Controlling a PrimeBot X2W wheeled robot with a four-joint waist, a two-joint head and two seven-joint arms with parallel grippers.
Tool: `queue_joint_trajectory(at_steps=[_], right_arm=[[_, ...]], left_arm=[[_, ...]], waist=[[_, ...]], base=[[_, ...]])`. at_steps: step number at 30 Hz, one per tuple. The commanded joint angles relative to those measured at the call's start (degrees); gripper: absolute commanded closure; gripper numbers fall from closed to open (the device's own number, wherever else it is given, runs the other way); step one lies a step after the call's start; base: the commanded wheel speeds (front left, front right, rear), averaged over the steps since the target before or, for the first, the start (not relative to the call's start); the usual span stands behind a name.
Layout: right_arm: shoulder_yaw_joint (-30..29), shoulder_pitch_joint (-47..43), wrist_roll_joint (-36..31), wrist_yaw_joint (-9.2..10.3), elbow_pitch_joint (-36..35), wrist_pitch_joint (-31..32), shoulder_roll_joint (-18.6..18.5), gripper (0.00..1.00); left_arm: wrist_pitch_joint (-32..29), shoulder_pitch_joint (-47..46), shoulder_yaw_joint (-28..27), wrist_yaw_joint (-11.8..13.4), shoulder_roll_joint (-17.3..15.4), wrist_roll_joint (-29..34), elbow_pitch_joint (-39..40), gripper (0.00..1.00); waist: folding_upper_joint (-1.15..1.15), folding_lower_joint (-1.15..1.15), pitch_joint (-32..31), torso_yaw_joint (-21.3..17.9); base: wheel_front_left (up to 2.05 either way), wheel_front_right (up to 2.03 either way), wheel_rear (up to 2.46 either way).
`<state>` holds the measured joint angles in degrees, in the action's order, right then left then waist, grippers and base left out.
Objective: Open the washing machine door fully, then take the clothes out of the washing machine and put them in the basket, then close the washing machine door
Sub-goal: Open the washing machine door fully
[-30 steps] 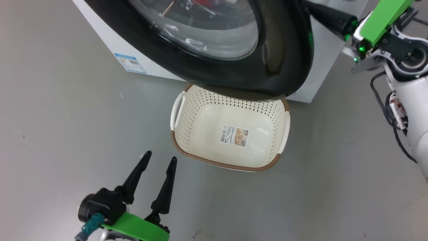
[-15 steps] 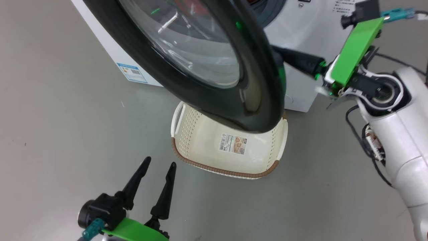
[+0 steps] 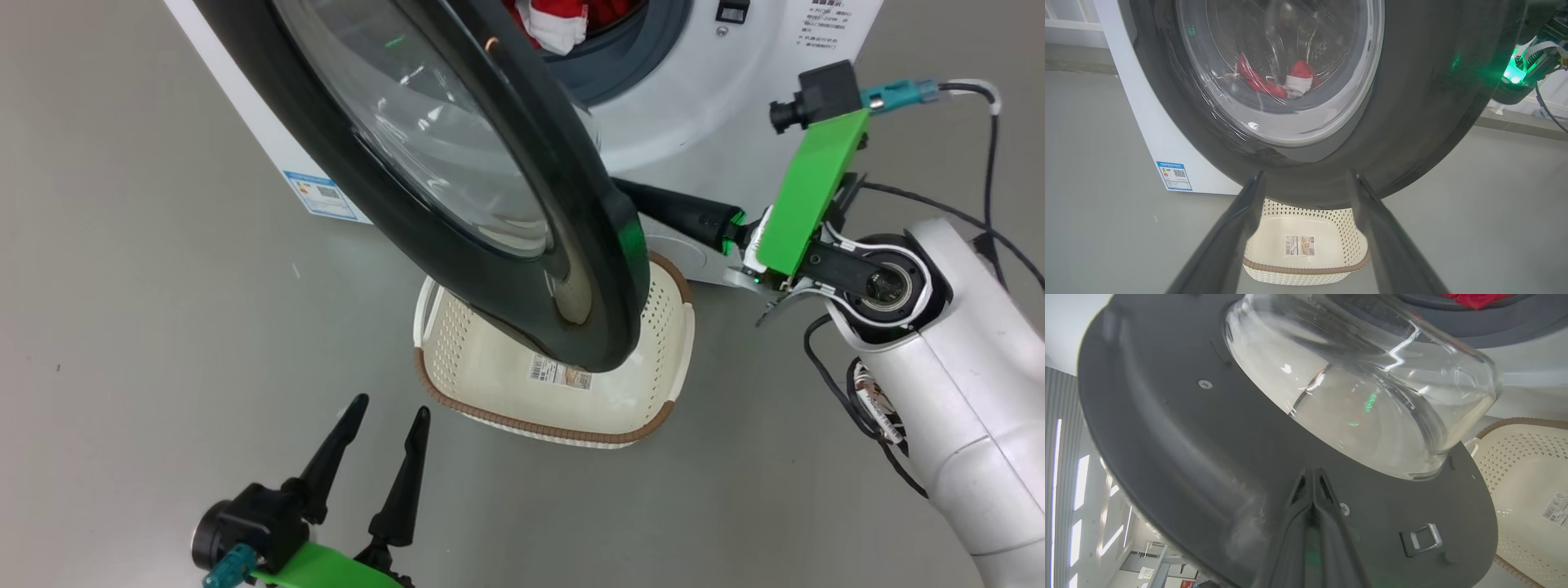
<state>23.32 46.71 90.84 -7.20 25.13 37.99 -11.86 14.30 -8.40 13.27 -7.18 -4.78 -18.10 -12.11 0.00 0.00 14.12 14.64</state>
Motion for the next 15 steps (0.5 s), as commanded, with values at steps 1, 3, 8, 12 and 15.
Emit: queue_joint_trajectory(at_steps=[1,3,8,12,15], right_arm=[[-0.1,-1.1,-1.5,-0.29,-1.9,-1.3,0.4,1.0],[-0.9,-2.0,-3.5,-0.29,-2.5,-4.7,-0.4,0.2],[-2.0,-4.7,-6.1,-0.29,-2.7,-10.5,-1.5,0.0],[-2.1,-7.1,-7.5,-0.29,-2.9,-13.4,-2.6,0.0],[-1.9,-9.0,-8.4,-0.29,-3.1,-15.4,-3.4,0.0]], left_arm=[[0.7,0.0,-2.1,-0.3,-0.6,0.6,1.5,0.0],[0.7,0.1,-1.9,-0.3,-0.5,0.6,1.5,0.0],[0.7,0.4,-2.0,-0.3,-0.5,0.6,1.5,0.0],[0.7,0.6,-2.1,-0.3,-0.6,0.7,1.5,0.0],[0.7,0.7,-2.4,-0.3,-0.7,0.7,1.6,0.0]], waist=[[0.0,0.0,-0.1,-0.1],[0.0,0.0,-0.4,-0.1],[0.0,0.0,-1.1,-0.8],[0.0,0.0,-1.3,-1.4],[0.0,0.0,-1.4,-2.0]], base=[[0.0,0.0,0.0],[0.0,0.0,0.0],[0.0,0.0,0.0],[0.0,0.0,0.0],[0.0,0.0,0.0]])
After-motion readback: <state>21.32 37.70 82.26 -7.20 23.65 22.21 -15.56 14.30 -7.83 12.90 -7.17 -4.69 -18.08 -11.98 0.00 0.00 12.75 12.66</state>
